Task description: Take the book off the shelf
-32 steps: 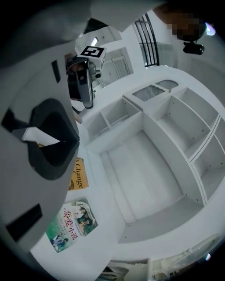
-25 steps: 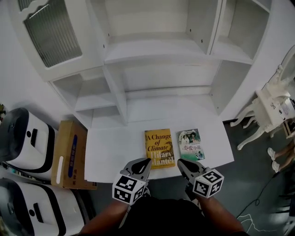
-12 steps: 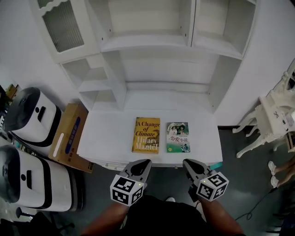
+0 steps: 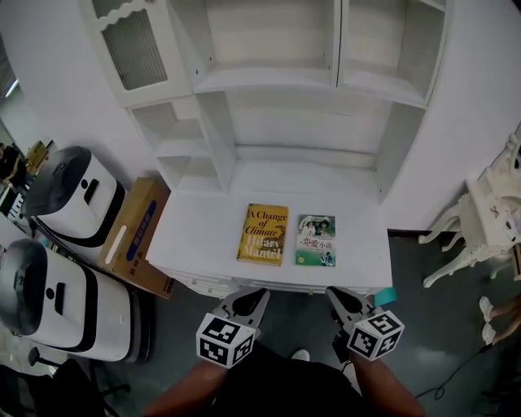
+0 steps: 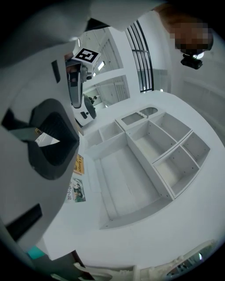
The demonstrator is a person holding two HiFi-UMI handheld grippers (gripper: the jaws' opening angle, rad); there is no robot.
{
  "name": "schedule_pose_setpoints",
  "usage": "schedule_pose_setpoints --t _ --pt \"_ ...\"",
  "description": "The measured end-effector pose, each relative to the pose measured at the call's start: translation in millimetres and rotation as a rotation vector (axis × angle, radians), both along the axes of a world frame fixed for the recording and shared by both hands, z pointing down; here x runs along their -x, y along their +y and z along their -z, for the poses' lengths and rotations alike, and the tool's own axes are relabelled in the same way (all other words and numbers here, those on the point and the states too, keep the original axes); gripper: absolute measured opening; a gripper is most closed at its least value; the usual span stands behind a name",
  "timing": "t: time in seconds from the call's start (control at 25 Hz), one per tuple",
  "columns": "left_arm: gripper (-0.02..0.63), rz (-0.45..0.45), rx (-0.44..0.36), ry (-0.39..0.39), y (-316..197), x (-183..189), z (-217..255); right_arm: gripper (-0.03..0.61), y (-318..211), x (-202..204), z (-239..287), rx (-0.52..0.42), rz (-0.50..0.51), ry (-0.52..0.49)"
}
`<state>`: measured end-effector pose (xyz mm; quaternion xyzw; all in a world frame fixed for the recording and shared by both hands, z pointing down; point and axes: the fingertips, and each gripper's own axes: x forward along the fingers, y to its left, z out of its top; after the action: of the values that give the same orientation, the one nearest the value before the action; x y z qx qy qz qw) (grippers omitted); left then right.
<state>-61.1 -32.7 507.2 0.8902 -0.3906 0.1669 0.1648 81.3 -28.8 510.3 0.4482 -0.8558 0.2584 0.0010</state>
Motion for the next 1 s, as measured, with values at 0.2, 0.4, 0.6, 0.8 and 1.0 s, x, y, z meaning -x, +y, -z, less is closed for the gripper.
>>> schedule_pose_setpoints --t 0.2,0.4,0.6,0.8,1.0 --pt "0.011 -0.03 0.004 -0.01 -7 4 1 0.028 1 6 -4 0.016 -0.028 0.035" --pt "0.011 -0.075 0.005 -0.01 -11 10 2 0.028 -4 26 -1 0.024 -0.032 0.028" --pt "0.011 -0.106 0.01 -0.011 -12 20 -2 0.028 -5 44 -5 0.03 -0.039 0.054" --pt "0.011 -0.118 0.014 -0.007 -12 29 -4 0.028 -1 50 -16 0.062 -0.053 0.08" --pt "0.011 -0.133 0.012 -0.007 -11 34 -4 0.028 1 55 -19 0.097 -0.062 0.033"
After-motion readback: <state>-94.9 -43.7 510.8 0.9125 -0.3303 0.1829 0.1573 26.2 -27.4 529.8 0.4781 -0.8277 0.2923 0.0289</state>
